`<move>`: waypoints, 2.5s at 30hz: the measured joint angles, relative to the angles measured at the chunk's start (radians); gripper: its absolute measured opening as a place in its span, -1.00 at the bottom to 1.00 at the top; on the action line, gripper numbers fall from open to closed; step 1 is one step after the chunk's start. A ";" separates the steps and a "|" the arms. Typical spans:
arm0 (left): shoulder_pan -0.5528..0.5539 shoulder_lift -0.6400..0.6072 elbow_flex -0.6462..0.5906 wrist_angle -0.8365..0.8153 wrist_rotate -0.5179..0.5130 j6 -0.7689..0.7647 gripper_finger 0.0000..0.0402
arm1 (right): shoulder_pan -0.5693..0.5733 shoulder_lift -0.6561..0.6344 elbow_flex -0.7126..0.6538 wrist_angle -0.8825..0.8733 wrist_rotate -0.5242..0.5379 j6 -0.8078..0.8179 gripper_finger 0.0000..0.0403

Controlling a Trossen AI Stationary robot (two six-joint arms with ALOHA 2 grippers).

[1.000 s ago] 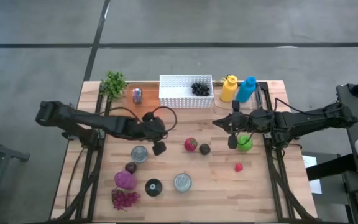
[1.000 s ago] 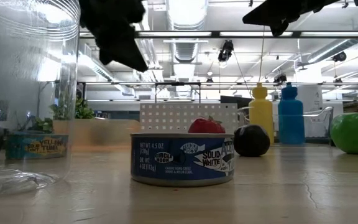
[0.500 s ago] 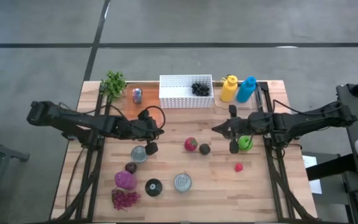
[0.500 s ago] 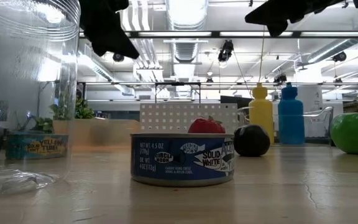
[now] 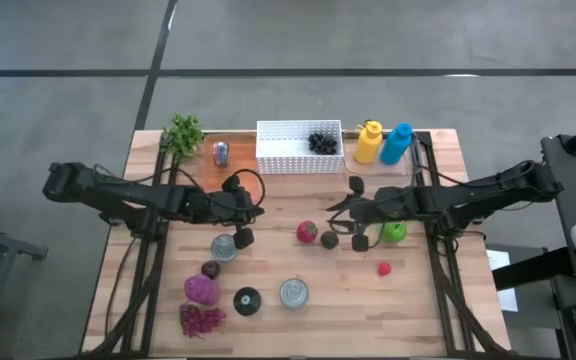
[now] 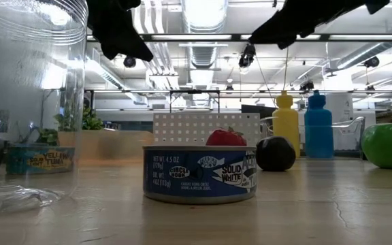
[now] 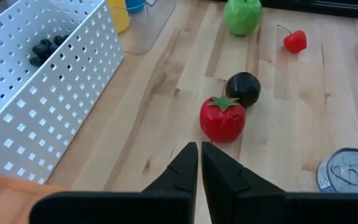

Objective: Pick & Place Food Item
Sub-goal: Put the tomato into the white bin

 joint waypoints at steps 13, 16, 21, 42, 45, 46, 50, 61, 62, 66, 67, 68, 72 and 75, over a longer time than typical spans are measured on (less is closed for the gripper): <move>0.000 -0.004 -0.005 -0.001 0.000 -0.003 -0.87 | 0.000 0.165 0.133 -0.070 -0.001 -0.005 0.05; 0.000 -0.004 -0.005 -0.002 0.000 -0.003 -0.87 | 0.000 0.188 0.165 -0.121 -0.001 -0.001 0.05; 0.000 -0.004 -0.005 -0.001 0.000 -0.003 -0.87 | 0.000 0.230 0.216 -0.175 -0.001 -0.001 0.05; 0.000 -0.004 -0.005 -0.004 0.001 -0.004 -0.87 | 0.000 0.288 0.282 -0.231 0.000 0.087 0.04; 0.000 -0.004 -0.005 -0.004 0.001 -0.004 -0.87 | 0.000 0.288 0.282 -0.232 0.000 0.089 0.05; 0.000 -0.004 -0.005 -0.004 0.001 -0.004 -0.87 | 0.000 0.288 0.282 -0.232 0.000 0.092 0.05; 0.000 -0.004 -0.005 -0.004 0.001 -0.004 -0.87 | 0.000 0.288 0.282 -0.231 0.000 0.109 0.04; 0.001 -0.004 -0.005 -0.004 0.001 -0.004 -0.87 | 0.000 0.288 0.281 -0.232 0.000 0.170 0.03; 0.001 -0.004 -0.005 -0.004 0.001 -0.004 -0.87 | 0.000 0.288 0.281 -0.232 0.000 0.171 0.03; 0.001 -0.004 -0.005 -0.004 0.001 -0.004 -0.87 | 0.000 0.290 0.281 -0.231 0.000 0.172 0.05; 0.001 -0.004 -0.005 -0.004 0.001 -0.004 -0.87 | 0.000 0.292 0.281 -0.231 0.000 0.175 0.06; 0.001 -0.004 -0.005 -0.004 0.001 -0.004 -0.87 | 0.000 0.294 0.281 -0.231 0.000 0.185 0.07; 0.001 -0.004 -0.005 -0.005 0.001 -0.004 -0.87 | 0.000 0.323 0.280 -0.228 0.000 0.231 0.08; 0.001 -0.004 -0.005 -0.005 0.001 -0.004 -0.87 | 0.000 0.349 0.280 -0.226 0.000 0.232 0.08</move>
